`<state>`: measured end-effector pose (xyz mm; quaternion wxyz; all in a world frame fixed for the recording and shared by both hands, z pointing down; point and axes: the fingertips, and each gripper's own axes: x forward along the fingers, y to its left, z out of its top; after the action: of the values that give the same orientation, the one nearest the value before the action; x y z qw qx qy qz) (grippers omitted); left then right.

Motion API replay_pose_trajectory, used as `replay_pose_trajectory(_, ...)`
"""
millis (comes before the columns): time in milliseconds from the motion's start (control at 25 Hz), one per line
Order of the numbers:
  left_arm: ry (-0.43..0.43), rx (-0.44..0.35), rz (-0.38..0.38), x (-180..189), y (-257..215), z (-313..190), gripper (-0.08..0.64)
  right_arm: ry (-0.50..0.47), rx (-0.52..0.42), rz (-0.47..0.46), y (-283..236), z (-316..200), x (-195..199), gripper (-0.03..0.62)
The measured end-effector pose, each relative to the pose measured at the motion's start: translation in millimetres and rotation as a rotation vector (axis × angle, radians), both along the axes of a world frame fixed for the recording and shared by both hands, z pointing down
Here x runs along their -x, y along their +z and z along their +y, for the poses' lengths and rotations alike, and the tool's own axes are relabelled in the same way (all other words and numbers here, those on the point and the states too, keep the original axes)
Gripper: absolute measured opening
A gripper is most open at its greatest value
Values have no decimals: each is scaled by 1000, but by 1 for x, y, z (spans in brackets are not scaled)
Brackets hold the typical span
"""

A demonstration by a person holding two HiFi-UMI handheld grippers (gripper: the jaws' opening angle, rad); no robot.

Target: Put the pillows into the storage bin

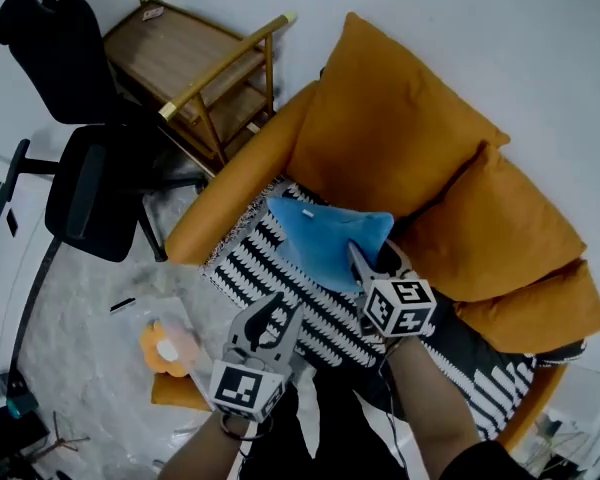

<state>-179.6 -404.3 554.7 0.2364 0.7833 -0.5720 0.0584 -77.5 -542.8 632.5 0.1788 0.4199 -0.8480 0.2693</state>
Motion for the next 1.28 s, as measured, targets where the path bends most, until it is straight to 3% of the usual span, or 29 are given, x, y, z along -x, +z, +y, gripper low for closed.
replay_pose_trajectory(120,-36,-32,-10,22,-28,13,118,-62,-66,29,-45,11,14,225)
replay_pose_trajectory(560,-180,-125,-83,89,-127,63,98,-250,-282,-13,-192,69,84,224)
replay_pose_trajectory(920,-297,-225,-151,139,-195,115,8,-379,-332,-46,-258,135,141,224)
replay_pose_trajectory(1080,-351,-284,-169,164,-218,144,6,-461,-382,-51,-286,165,173,224)
replay_pose_trajectory(1280,-430,-287,-182,196,-232,191,6,-527,-393,-93,-306,200,211,222)
